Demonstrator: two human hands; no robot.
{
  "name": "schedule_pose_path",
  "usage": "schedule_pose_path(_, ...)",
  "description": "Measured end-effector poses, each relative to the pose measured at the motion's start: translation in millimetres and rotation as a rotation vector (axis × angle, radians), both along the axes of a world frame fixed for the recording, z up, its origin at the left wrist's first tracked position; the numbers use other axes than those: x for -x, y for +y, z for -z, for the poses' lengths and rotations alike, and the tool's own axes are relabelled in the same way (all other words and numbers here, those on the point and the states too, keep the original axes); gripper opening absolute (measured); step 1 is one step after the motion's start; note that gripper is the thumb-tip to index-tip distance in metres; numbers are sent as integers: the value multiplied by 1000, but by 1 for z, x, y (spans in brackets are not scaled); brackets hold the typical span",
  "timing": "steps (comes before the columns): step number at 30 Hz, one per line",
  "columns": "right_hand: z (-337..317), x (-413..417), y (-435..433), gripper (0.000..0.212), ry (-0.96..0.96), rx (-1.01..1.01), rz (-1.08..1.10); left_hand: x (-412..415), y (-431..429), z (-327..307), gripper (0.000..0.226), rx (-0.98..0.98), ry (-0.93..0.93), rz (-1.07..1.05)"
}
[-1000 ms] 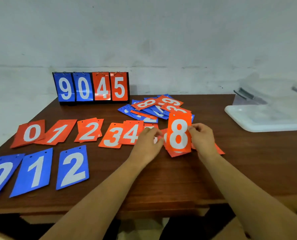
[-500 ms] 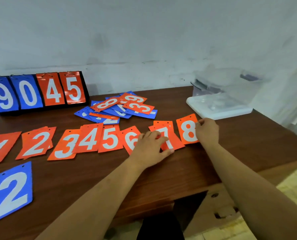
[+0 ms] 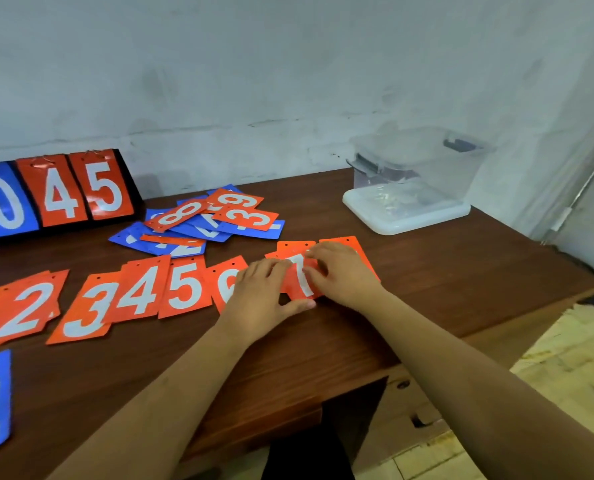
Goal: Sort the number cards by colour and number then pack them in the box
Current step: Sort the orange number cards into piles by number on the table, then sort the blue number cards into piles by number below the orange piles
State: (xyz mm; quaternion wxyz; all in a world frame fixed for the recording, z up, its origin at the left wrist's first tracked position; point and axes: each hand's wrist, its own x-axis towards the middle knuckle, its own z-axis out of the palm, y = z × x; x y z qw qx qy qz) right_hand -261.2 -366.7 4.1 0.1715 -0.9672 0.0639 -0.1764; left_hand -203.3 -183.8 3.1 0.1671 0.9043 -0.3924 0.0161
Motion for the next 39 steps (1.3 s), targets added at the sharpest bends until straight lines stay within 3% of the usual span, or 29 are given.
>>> schedule_pose_path(3, 6, 0, 5, 45, 126, 105, -11, -2, 5, -2, 88, -65, 10, -73)
schedule_pose_path(10, 9, -5, 13, 48, 125, 177, 128, 9, 10, -4, 71, -91, -76, 8)
schedule_pose_path(16, 7, -10, 19, 47, 137, 108, 175, 12, 19, -10, 56, 12, -49, 39)
schedule_pose_path(20, -15, -30, 24, 44, 51, 22, 173, -24, 25, -24, 39, 106, -22, -115)
schedule_pose_path(25, -38, -87, 31, 43, 116, 6, 72, -89, 27, -35, 33, 38, -8, -268)
schedule_pose_path(31, -31, -156, 26, 69, 299, 61, -33, -133, 11, -25, 20, 81, 3, -286)
schedule_pose_path(36, -21, -177, 27, 26, 277, 177, -66, -148, 9, -17, 21, 170, 58, -333)
schedule_pose_path(39, -22, -172, 31, 24, 78, 223, -31, -149, 9, -20, 38, 283, 148, -400)
